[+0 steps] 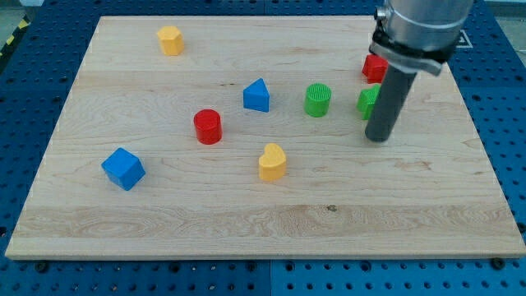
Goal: Place your arm diagonally to the heart
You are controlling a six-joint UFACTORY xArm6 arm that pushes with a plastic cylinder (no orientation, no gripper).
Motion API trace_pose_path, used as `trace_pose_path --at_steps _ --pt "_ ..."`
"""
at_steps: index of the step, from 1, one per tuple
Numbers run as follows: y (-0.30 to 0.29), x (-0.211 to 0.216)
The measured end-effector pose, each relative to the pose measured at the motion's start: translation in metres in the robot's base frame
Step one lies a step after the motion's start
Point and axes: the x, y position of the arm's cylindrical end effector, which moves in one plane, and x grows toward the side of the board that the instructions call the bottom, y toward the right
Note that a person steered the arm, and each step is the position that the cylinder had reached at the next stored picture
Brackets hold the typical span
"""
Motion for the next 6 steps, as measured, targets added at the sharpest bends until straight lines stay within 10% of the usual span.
trace_pose_path --at_steps 1,3,6 --pt "0.009 0.054" --pt "-0.152 0.117" --pt "-0.345 0.112"
